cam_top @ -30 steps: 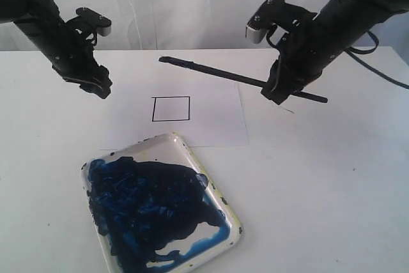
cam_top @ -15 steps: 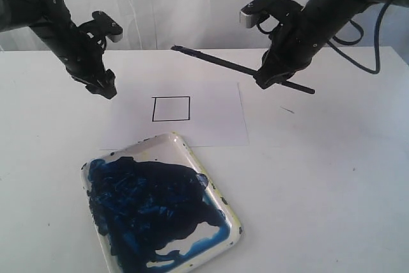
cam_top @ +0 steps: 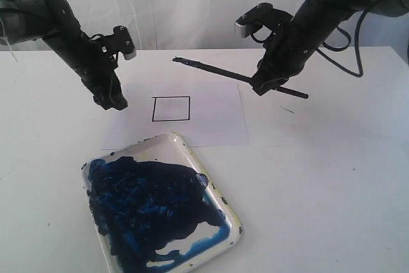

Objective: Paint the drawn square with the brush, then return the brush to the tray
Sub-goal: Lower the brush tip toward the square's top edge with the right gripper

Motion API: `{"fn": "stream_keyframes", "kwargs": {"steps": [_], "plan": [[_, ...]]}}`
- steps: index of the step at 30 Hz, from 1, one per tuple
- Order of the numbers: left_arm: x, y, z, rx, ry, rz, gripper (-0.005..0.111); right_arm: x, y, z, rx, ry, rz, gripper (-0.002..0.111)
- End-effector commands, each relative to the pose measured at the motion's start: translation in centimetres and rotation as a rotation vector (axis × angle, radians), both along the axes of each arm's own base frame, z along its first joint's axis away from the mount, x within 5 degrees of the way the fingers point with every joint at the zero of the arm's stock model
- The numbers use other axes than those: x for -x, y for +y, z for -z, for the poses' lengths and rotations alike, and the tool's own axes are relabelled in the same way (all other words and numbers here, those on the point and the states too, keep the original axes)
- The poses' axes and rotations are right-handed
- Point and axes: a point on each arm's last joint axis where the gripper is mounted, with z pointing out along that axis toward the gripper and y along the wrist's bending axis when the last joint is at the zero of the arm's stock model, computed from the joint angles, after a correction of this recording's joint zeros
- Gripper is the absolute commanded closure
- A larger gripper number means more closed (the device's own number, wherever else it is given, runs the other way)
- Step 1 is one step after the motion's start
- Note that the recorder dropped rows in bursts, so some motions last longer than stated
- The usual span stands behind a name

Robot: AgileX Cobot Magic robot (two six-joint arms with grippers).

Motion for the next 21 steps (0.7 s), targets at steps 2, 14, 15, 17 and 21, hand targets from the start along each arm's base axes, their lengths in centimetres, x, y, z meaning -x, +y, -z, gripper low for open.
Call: {"fn": "stream_keyframes", "kwargs": {"steps": [2, 14, 15, 17, 21], "plan": [[0.1, -0.4, 0.3, 0.022, 0.014, 0.043, 0.038, -0.6, 0.0, 0.8, 0.021, -0.040, -0.066, 0.108], [-0.3, -0.5, 2.9, 0.000, 0.036, 0.092, 0.038, 0.0, 1.3, 1.2, 0.036, -0.015, -0.140, 0.108], [-0.3, -0.6, 2.9, 0.002, 0.039, 0.091, 0.038, 0.0, 1.3, 1.2, 0.036, -0.015, -0.140, 0.108], [-0.3, -0.6, 2.9, 0.004, 0.038, 0.090, 0.038, 0.1, 1.7, 1.4, 0.036, -0.011, -0.151, 0.108], [-0.2, -0.6, 2.9, 0.006, 0.041, 0.090, 0.038, 0.0, 1.9, 2.1, 0.040, 0.005, -0.155, 0.108]]}}
